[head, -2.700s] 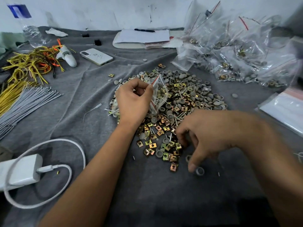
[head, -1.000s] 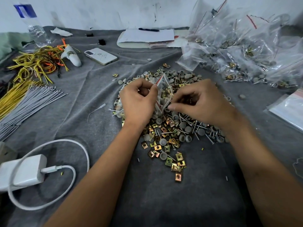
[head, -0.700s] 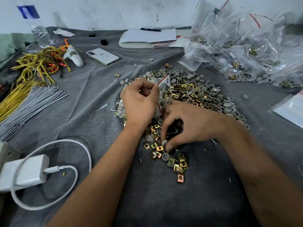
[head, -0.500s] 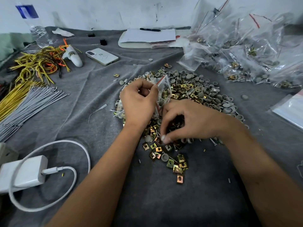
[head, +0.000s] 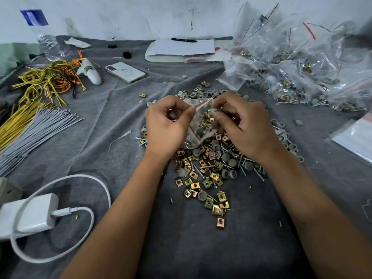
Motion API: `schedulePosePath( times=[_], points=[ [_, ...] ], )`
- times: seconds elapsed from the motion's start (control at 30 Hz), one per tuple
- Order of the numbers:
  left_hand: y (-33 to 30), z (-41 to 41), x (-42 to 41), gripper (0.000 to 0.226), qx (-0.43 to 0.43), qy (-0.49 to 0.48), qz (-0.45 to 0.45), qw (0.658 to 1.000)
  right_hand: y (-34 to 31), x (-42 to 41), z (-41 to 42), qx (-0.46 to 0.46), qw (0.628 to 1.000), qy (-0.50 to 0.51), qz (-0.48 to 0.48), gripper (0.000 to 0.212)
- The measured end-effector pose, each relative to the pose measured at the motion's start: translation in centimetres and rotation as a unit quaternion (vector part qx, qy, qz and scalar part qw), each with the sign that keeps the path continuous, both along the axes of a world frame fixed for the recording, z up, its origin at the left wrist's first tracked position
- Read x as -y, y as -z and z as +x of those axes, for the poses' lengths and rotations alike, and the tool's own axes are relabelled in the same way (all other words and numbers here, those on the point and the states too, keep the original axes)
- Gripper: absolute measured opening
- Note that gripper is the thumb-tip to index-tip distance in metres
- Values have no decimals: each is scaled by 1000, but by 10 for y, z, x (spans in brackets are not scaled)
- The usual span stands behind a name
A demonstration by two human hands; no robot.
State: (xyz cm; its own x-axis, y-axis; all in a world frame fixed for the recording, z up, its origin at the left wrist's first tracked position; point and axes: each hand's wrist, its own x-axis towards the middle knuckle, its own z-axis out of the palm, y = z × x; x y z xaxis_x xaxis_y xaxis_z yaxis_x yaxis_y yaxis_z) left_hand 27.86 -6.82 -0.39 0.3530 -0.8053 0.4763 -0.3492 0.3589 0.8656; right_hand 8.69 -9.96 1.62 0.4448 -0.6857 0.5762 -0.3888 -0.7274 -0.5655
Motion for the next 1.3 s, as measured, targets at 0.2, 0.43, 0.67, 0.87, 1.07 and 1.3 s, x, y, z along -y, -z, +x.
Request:
schedulePosePath(
  times=[0.2,0.43,0.67,0.87,1.07,1.3],
  points=[
    [2,6,2,13,15,-40,-35,998,-1,-2,0,-91,995,25,-40,19],
    [2,-6,0,14,9,21,12,1000,0,-3,2,-84,995,39,-25,27],
    [2,-9,2,16,-44,45,51,997,1,1,-1,-26,998,27,41,21],
    [1,-1,7,25,-166,10,66,984,0,-1,1,20,999,11,47,33],
    [-1,4,9,42,-265,5,94,959,-3,-1,-4,19,1000,-3,22,24],
    [-3,3,5,23,-187,5,98,977,-14,6,-29,-233,934,-172,209,22]
  ],
)
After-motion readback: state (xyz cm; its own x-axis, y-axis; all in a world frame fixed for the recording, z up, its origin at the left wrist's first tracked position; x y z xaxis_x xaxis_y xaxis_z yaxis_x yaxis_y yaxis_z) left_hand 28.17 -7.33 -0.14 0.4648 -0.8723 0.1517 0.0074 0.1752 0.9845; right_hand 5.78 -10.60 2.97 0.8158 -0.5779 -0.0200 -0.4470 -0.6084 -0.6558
